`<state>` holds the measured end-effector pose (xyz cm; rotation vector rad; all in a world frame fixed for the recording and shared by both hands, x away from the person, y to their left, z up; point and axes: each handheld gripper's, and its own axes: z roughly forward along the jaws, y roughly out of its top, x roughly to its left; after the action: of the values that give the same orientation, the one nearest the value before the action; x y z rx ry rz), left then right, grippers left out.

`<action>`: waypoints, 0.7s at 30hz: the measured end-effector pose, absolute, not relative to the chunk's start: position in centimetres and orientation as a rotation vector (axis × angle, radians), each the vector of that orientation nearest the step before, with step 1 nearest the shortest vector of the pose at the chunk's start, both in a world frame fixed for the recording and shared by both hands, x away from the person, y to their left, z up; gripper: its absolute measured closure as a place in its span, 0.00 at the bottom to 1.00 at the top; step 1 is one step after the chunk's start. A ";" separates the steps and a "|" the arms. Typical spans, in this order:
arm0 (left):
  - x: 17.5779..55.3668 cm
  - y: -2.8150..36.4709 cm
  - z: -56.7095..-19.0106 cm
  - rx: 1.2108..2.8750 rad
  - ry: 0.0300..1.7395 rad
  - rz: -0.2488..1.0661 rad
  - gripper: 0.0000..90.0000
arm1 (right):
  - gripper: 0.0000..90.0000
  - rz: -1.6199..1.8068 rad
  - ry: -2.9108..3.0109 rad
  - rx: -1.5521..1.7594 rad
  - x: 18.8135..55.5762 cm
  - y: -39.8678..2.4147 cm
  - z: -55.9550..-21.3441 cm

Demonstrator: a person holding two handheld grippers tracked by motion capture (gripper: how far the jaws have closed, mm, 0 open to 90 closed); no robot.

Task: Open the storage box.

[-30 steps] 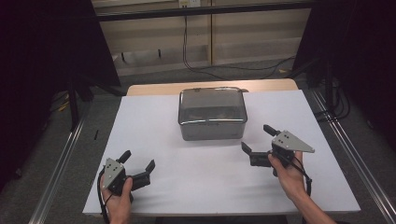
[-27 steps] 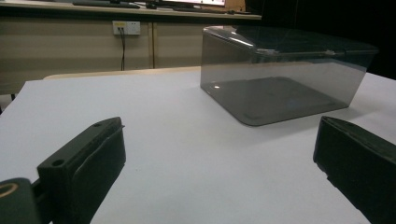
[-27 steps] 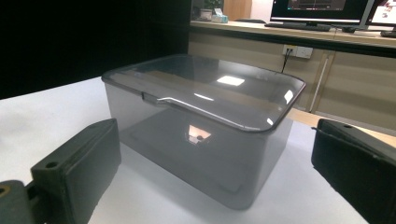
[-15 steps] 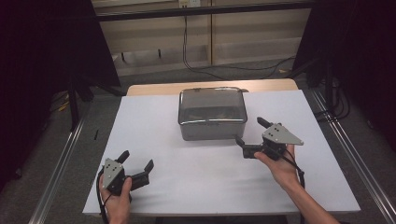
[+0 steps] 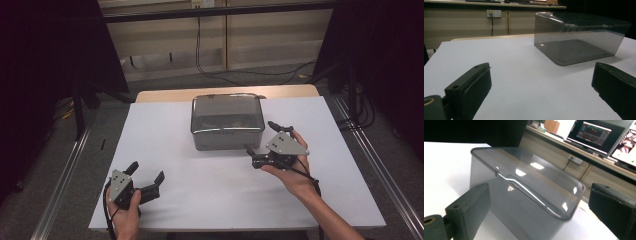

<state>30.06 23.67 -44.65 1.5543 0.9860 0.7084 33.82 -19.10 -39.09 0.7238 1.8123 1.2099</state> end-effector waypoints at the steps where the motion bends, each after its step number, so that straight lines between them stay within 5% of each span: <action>1: 30.0 23.7 -44.6 1.558 0.985 0.707 0.03 | 0.04 1.209 1.811 0.720 33.9 -18.9 -38.9; 21: 30.3 23.5 -44.8 1.567 0.987 0.699 0.03 | 0.13 0.940 1.812 0.407 34.9 -16.0 -39.6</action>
<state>30.28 23.54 -44.76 1.5668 0.9869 0.6988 34.88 -16.03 -39.61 0.4074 1.8117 0.9404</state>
